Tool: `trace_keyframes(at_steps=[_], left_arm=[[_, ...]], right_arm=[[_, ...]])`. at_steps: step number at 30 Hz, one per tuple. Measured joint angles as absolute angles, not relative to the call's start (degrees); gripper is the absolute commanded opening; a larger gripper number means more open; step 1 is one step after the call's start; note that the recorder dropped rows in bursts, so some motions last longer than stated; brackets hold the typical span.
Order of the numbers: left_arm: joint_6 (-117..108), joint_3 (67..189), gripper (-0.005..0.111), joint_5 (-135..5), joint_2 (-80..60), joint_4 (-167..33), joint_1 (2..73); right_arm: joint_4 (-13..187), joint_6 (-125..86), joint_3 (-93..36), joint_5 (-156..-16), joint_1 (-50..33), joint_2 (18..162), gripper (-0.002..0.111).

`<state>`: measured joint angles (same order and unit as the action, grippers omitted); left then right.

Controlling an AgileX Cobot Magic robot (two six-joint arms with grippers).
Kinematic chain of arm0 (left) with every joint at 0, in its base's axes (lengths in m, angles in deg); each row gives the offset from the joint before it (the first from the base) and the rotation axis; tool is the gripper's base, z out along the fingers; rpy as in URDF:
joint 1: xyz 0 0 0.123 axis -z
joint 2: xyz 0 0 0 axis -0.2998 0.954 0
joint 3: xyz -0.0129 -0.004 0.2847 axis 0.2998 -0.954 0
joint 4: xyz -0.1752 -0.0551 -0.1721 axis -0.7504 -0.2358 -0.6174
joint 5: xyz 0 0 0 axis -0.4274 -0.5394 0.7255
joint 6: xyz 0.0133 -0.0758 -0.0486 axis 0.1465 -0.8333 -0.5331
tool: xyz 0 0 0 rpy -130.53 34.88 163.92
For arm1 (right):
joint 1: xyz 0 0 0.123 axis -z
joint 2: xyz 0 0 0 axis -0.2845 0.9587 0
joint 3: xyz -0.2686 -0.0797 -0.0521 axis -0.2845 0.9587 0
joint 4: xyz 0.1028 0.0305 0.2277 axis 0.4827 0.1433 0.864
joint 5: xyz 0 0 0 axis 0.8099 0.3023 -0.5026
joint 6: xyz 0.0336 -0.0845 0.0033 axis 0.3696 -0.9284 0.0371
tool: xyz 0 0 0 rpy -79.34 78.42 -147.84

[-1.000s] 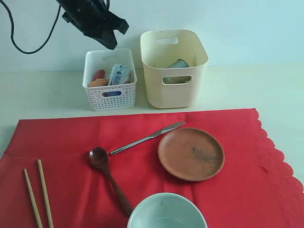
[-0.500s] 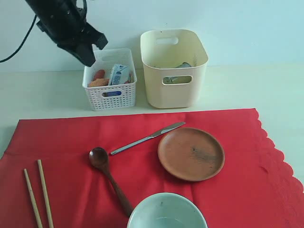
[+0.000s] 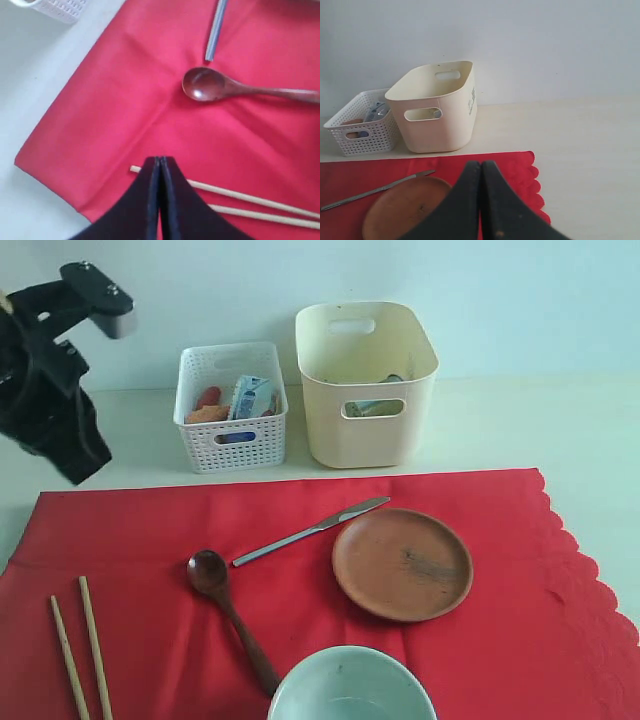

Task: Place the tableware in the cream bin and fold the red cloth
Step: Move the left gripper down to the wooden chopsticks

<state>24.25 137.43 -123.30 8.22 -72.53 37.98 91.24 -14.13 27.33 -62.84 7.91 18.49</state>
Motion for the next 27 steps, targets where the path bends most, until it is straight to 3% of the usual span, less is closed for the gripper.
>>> trace_keyframes(at_steps=[8, 10, 17, 20, 27], left_arm=[[46.1, 124.3, 0.004, -122.3, -0.8, -72.0, 38.0], [53.5, 121.4, 0.013, -123.7, -1.6, -71.3, 38.0], [71.6, 115.8, 0.061, -124.0, -1.7, -69.6, 38.0], [77.5, 114.5, 0.075, -120.7, -1.7, -69.4, 38.0], [86.6, 114.1, 0.071, -118.5, 1.6, -69.3, 38.8]], right_arm=[[91.2, -14.1, 27.3, -62.8, 7.9, 18.5, 0.0], [91.2, -14.1, 27.3, -62.8, 7.9, 18.5, 0.0], [91.2, -14.1, 27.3, -62.8, 7.9, 18.5, 0.0], [91.2, -14.1, 27.3, -62.8, 7.9, 18.5, 0.0], [91.2, -14.1, 27.3, -62.8, 7.9, 18.5, 0.0]])
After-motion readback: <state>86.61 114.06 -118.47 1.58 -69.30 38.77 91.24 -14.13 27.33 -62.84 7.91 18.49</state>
